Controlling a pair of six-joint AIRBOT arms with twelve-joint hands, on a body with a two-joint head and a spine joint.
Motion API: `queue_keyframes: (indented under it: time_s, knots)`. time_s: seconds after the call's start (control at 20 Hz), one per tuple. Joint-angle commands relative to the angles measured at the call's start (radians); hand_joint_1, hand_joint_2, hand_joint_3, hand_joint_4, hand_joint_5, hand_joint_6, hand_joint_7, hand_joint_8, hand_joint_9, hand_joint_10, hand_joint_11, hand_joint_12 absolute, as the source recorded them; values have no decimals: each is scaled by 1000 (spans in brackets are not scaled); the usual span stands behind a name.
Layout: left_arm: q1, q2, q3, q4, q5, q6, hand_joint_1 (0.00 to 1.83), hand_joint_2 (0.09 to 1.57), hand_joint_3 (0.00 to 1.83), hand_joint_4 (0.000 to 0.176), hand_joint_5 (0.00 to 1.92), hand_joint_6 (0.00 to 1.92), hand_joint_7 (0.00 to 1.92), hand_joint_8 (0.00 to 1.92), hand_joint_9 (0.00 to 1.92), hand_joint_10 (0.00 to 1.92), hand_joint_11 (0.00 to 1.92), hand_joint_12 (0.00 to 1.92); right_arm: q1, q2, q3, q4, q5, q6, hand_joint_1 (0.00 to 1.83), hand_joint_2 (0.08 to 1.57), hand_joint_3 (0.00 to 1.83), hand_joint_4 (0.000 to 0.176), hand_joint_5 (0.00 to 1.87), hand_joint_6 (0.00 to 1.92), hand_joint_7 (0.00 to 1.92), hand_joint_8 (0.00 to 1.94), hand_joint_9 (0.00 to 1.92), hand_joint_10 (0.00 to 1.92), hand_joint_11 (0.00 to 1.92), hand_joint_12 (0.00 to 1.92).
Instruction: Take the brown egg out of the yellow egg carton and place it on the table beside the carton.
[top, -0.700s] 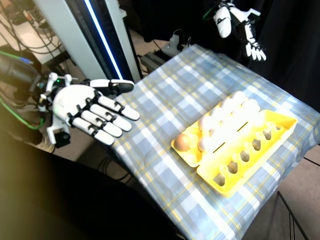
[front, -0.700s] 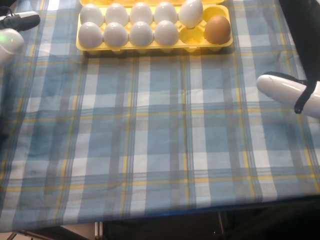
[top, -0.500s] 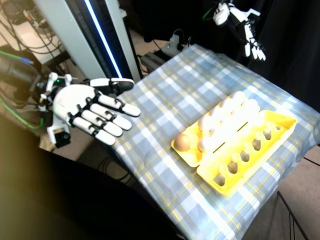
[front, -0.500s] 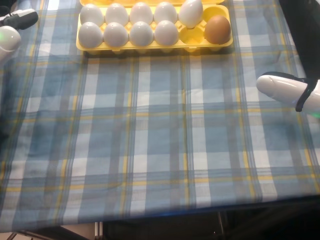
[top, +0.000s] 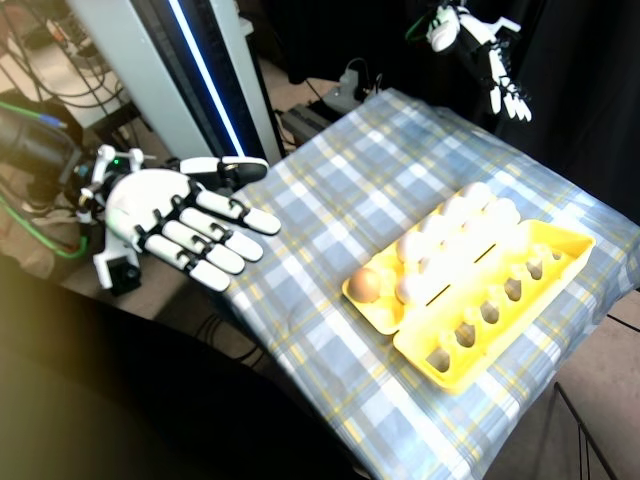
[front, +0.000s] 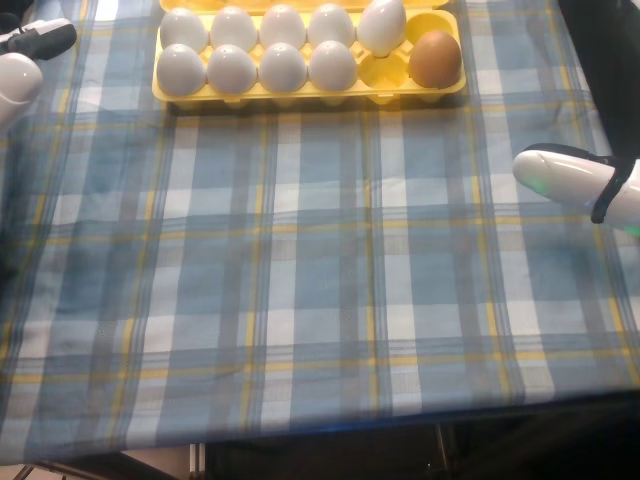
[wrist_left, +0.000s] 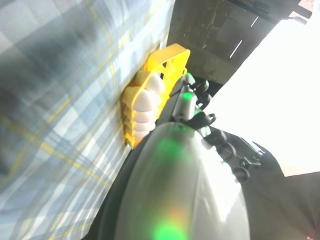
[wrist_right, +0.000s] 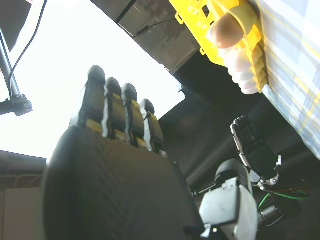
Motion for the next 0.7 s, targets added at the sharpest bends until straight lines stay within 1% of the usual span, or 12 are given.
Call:
queue_keyframes:
  time_s: [0.0, 0.05, 0.1, 0.15, 0.2, 0.25, 0.3, 0.4, 0.45, 0.55, 0.6, 0.65]
  knots:
    - [-7, 1, 5, 4, -120, -9, 0, 1083, 2, 28, 410, 3, 258, 1, 90, 1, 0, 0, 6, 0, 4, -39, 121, 2, 0, 839, 5, 77, 32, 6, 83, 7, 0, 0, 13, 61]
    - [-7, 1, 5, 5, -120, -10, 0, 1083, 2, 29, 410, 3, 258, 1, 90, 1, 0, 0, 7, 1, 7, -38, 121, 2, 0, 855, 12, 62, 58, 16, 101, 13, 0, 0, 12, 60]
    - [-7, 1, 6, 5, -119, -11, 0, 1079, 0, 32, 413, 4, 257, 0, 93, 2, 0, 0, 7, 1, 12, -39, 119, 2, 0, 866, 6, 58, 77, 8, 118, 6, 0, 0, 20, 60]
    - [-8, 1, 6, 7, -118, -11, 0, 1080, 1, 22, 422, 7, 264, 3, 102, 5, 0, 0, 17, 1, 19, -39, 108, 2, 0, 869, 5, 67, 74, 3, 125, 6, 0, 0, 21, 60]
    - [-8, 2, 7, 7, -117, -11, 0, 1076, 0, 23, 426, 8, 268, 5, 104, 6, 0, 0, 35, 1, 30, -41, 91, 2, 0, 876, 7, 77, 64, 0, 131, 7, 6, 2, 12, 55]
    - [-8, 2, 7, 8, -117, -11, 0, 1074, 0, 22, 426, 7, 268, 4, 102, 4, 0, 0, 52, 1, 39, -49, 73, 2, 0, 892, 12, 71, 72, 4, 150, 12, 21, 7, 15, 55]
    - [-8, 2, 7, 8, -117, -11, 0, 1078, 0, 33, 414, 2, 263, 1, 92, 0, 0, 0, 70, 1, 49, -56, 55, 2, 0, 921, 7, 74, 88, 3, 189, 8, 50, 7, 9, 49]
    - [-9, 2, 8, 10, -113, -11, 0, 1080, 1, 30, 418, 3, 266, 2, 94, 2, 0, 0, 105, 1, 70, -71, 12, 2, 27, 937, 6, 77, 99, 4, 227, 14, 77, 12, 5, 43]
    - [-10, 1, 8, 10, -112, -11, 0, 1081, 1, 31, 414, 1, 262, 0, 88, 0, 0, 0, 125, -1, 83, -79, -14, 2, 74, 940, 5, 67, 113, 9, 243, 16, 92, 15, 14, 45]
    - [-10, 1, 8, 10, -112, -11, 0, 1082, 1, 34, 414, 0, 267, 2, 97, 4, 0, 0, 164, -13, 115, -87, -68, 2, 109, 937, 2, 73, 144, 15, 267, 17, 107, 14, 24, 46]
    - [-10, 1, 8, 10, -111, -11, 0, 1082, 1, 34, 417, 2, 269, 3, 96, 3, 0, 0, 182, -19, 131, -93, -95, 3, 117, 940, 0, 56, 181, 10, 282, 8, 110, 7, 21, 40]
    - [-10, 1, 8, 10, -110, -11, 0, 1081, 0, 41, 410, 0, 263, 0, 97, 3, 0, 0, 204, -26, 147, -106, -126, 3, 99, 946, 3, 47, 192, 8, 286, 5, 105, 2, 19, 37]
